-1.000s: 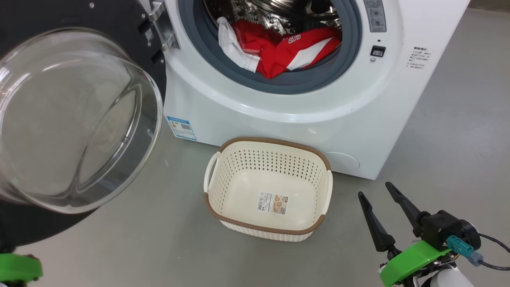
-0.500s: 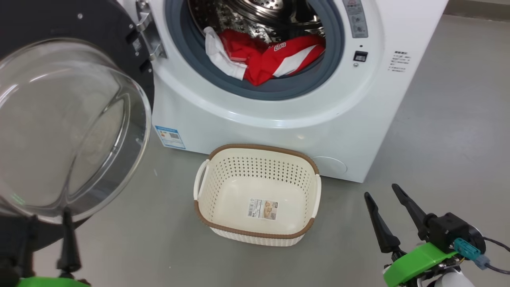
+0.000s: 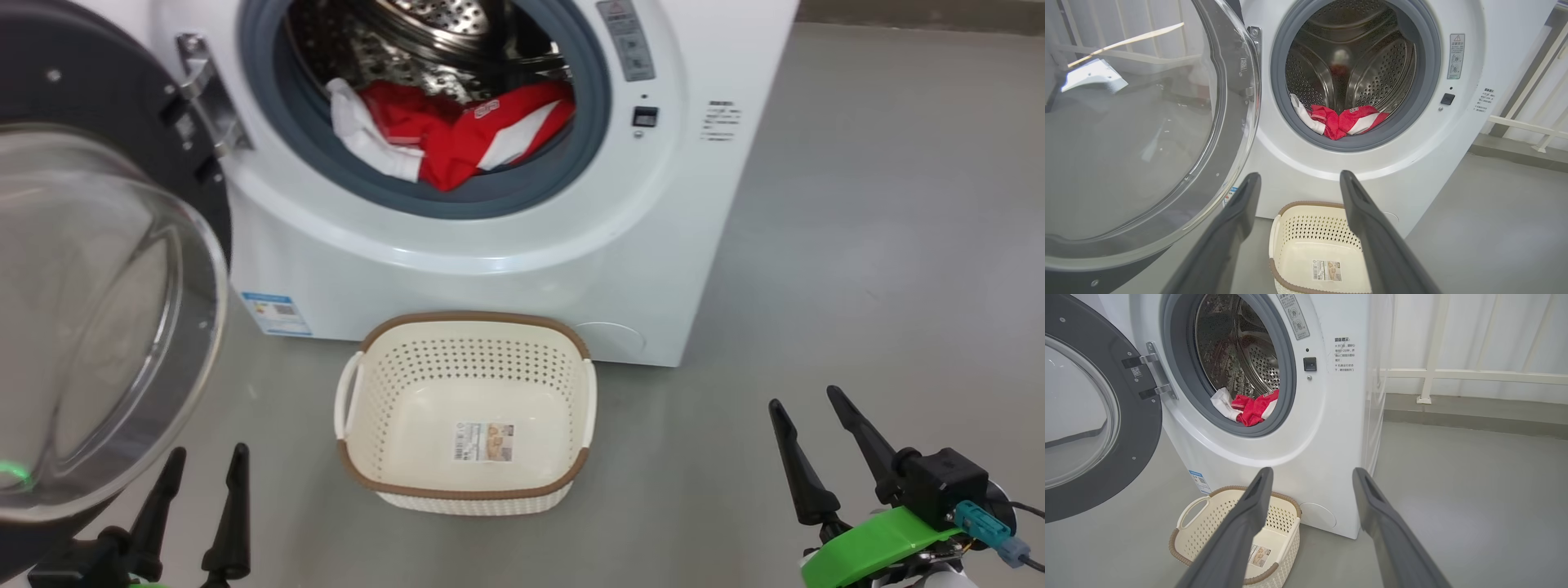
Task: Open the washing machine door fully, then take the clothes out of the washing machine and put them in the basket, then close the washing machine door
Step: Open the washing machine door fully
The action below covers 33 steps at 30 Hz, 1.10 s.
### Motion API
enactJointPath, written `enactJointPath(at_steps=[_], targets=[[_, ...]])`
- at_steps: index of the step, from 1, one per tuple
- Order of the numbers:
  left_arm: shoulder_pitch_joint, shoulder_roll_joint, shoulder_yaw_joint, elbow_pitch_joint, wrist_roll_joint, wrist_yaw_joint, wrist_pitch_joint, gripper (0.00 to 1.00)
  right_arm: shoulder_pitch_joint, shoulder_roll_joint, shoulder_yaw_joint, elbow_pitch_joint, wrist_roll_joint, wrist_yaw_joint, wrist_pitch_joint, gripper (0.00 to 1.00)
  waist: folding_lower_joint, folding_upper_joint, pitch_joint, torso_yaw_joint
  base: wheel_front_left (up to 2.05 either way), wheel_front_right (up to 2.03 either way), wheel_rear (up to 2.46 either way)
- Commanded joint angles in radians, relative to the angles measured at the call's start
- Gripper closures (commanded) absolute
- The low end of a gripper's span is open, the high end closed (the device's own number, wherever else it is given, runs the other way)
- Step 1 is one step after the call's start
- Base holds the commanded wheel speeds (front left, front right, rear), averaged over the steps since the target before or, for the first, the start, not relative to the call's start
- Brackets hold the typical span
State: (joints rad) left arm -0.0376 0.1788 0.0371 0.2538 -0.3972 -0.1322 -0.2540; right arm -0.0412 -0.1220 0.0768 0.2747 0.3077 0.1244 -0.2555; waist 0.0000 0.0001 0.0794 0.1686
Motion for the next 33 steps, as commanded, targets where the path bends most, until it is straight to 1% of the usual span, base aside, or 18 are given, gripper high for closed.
enactJointPath(at_steps=[1, 10, 14, 24, 33], targets=[[-0.01, 0.028, 0.034, -0.033, -0.002, 0.002, -0.008, 0.0, -0.005, -0.008, 0.013, -0.03, -0.003, 0.006, -0.006, 0.0, 0.0, -0.0001, -0.002, -0.042, 0.0, 0.0, 0.0], [0.005, 0.017, -0.003, -0.058, -0.005, 0.002, -0.008, 0.0, 0.004, -0.005, -0.02, -0.045, -0.009, 0.006, -0.006, 0.0, 0.0, -0.0001, 0.002, -0.122, 0.0, 0.0, 0.0], [0.009, 0.014, -0.019, -0.069, -0.006, 0.002, -0.008, 0.0, 0.008, -0.005, -0.031, -0.05, -0.01, 0.006, -0.006, 0.0, 0.0, -0.0001, 0.005, -0.146, 0.0, 0.0, 0.0], [0.002, 0.012, -0.044, -0.077, -0.009, 0.002, -0.008, 0.0, 0.026, 0.002, -0.062, -0.062, -0.015, 0.006, -0.006, 0.0, 0.0, -0.0001, 0.008, -0.178, 0.0, 0.0, 0.0], [-0.003, 0.019, -0.057, -0.073, -0.015, 0.002, -0.008, 0.0, 0.024, 0.006, -0.07, -0.062, -0.015, 0.006, -0.006, 0.0, 0.0, -0.0001, 0.008, -0.181, 0.0, 0.0, 0.0]])
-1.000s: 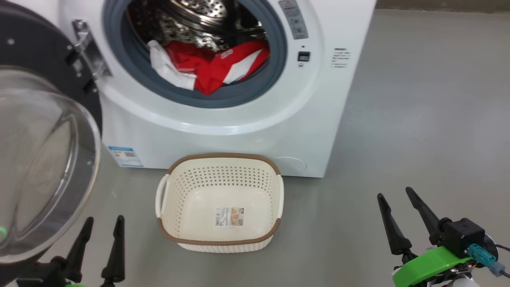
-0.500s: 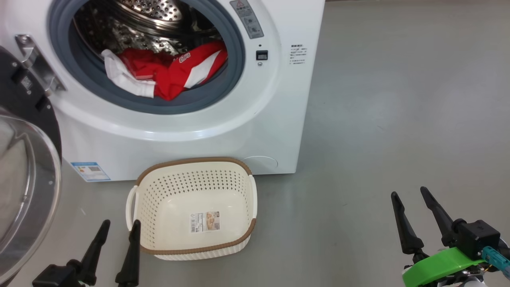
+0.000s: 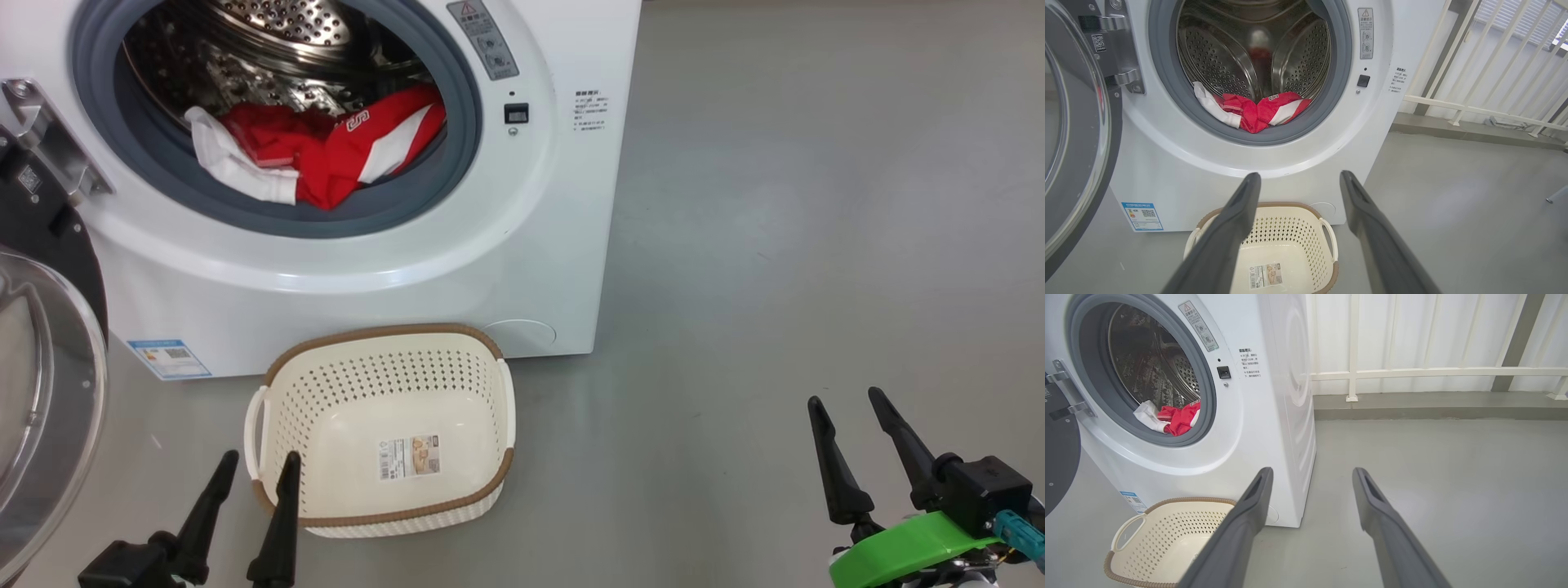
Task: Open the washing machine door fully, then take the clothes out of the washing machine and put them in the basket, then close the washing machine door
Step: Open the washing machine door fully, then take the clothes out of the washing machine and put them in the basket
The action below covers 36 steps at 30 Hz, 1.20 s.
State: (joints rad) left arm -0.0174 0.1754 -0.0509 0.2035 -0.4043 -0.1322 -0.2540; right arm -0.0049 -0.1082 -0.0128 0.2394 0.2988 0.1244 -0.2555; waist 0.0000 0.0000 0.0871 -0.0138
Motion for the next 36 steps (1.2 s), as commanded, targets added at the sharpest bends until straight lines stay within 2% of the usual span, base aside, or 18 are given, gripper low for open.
enactJointPath(at_steps=[1, 21, 36], targets=[[-0.024, 0.023, 0.031, -0.024, -0.009, 0.002, -0.008, 0.0, -0.013, -0.007, 0.019, -0.028, -0.007, 0.006, -0.006, 0.0, 0.0, 0.0, 0.001, 0.002, 0.0, 0.0, 0.0], [-0.013, 0.014, 0.066, -0.041, 0.04, 0.002, -0.008, 0.0, -0.01, -0.009, 0.023, -0.029, -0.008, 0.006, -0.006, 0.0, 0.0, 0.0, -0.012, 0.012, 0.02, -0.02, 0.0], [-0.025, 0.015, 0.062, -0.035, 0.029, 0.002, -0.008, 0.0, -0.011, -0.008, 0.033, -0.03, -0.009, 0.006, -0.006, 0.0, 0.0, 0.0, -0.001, 0.022, 0.71, -0.75, 0.04]])
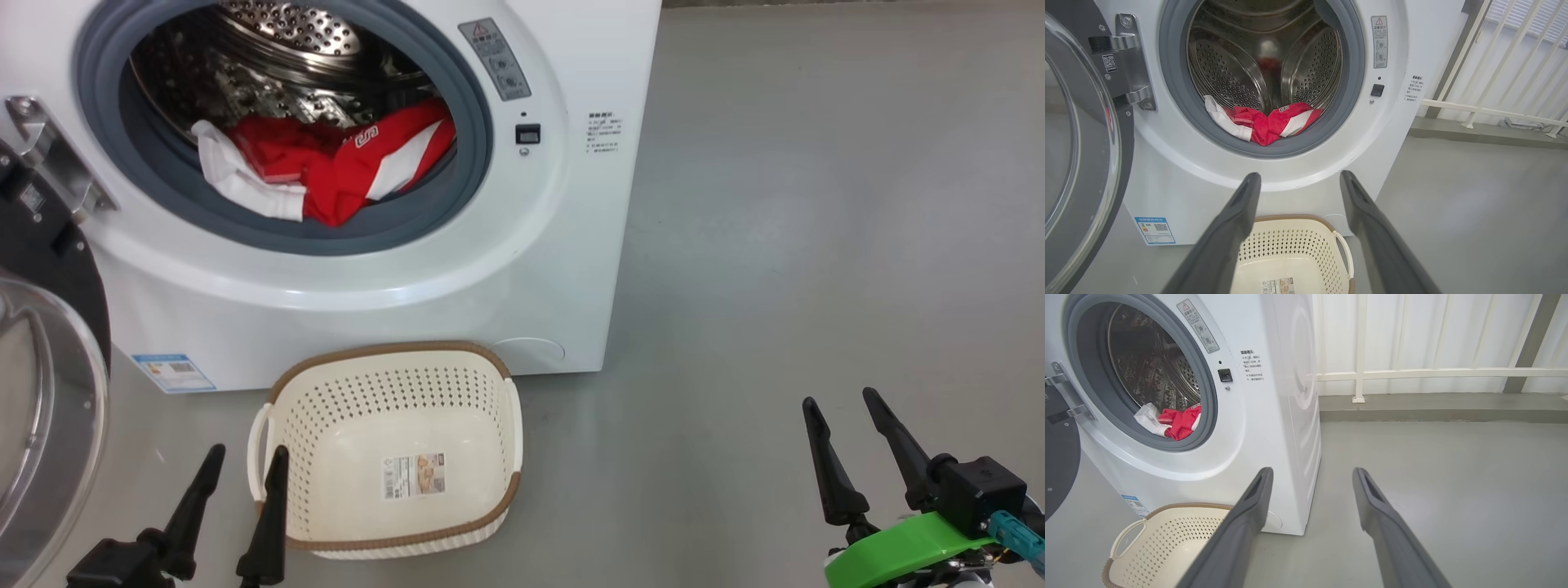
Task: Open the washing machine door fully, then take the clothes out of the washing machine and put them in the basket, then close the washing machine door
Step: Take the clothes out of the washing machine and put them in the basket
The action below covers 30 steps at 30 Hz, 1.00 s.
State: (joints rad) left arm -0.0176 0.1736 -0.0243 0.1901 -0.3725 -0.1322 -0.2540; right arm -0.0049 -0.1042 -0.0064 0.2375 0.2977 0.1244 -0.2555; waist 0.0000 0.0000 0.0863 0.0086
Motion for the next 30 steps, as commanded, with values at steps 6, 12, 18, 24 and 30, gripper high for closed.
enactJointPath(at_steps=[6, 12, 18, 24, 30], targets=[[-0.028, 0.019, 0.039, -0.025, -0.005, 0.002, -0.008, 0.0, -0.013, -0.01, 0.029, -0.028, -0.008, 0.006, -0.006, 0.0, 0.0, 0.0, 0.006, 0.001, 1.16, -1.2, 0.04], [-0.035, 0.018, 0.039, -0.029, -0.012, 0.002, -0.008, 0.0, -0.018, -0.007, 0.032, -0.028, -0.007, 0.006, -0.006, 0.0, 0.0, 0.0, 0.015, 0.002, 0.85, -0.85, 0.0], [-0.039, 0.016, 0.042, -0.029, -0.008, 0.002, -0.008, 0.0, -0.024, -0.006, 0.032, -0.027, -0.007, 0.006, -0.006, 0.0, 0.0, 0.0, 0.024, 0.004, 0.28, -0.28, 0.0], [-0.043, 0.013, 0.043, -0.018, -0.004, 0.002, -0.008, 0.0, -0.028, -0.002, 0.036, -0.025, -0.008, 0.006, -0.006, 0.0, 0.0, 0.0, 0.027, 0.003, 0.0, 0.0, 0.0], [-0.049, 0.01, 0.043, -0.005, -0.004, 0.002, -0.008, 0.0, -0.033, -0.001, 0.039, -0.026, -0.009, 0.006, -0.006, 0.0, 0.0, 0.0, 0.035, 0.001, 0.0, 0.0, 0.0]])
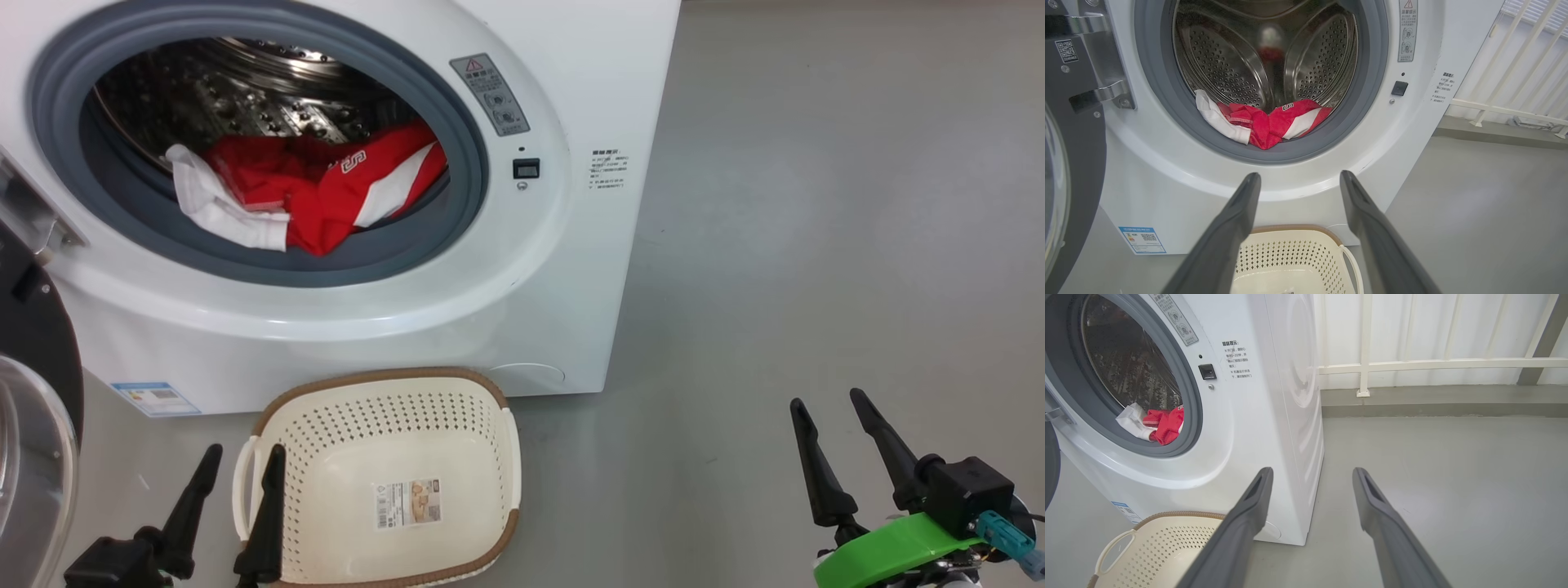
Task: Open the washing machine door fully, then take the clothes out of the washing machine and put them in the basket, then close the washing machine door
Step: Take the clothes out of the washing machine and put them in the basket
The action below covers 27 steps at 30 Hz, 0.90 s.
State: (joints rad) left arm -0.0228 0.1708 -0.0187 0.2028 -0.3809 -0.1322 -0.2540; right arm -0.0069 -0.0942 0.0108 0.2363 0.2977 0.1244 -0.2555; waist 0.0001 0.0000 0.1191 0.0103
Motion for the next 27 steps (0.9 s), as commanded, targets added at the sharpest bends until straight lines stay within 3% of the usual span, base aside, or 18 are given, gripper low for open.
enactJointPath(at_steps=[1, 12, 27], targets=[[-0.046, 0.013, 0.039, -0.013, 0.005, 0.002, -0.008, 0.0, -0.033, -0.01, 0.022, -0.025, -0.01, 0.006, -0.006, 0.0, 0.0, 0.0, 0.006, -0.001, 0.0, 0.0, 0.0], [-0.162, 0.029, 0.001, 0.079, 0.016, 0.002, -0.008, 0.0, -0.071, 0.002, 0.034, -0.031, -0.012, 0.006, -0.006, 0.0, 0.0, 0.0, 0.075, -0.022, 0.0, 0.0, 0.0], [-0.686, 0.094, -0.125, 0.459, 0.008, 0.002, 0.038, 0.0, -0.158, 0.035, 0.054, -0.044, -0.02, 0.006, -0.006, 0.0, 0.0, 0.0, 0.25, -0.079, 0.0, 0.0, 0.0]])
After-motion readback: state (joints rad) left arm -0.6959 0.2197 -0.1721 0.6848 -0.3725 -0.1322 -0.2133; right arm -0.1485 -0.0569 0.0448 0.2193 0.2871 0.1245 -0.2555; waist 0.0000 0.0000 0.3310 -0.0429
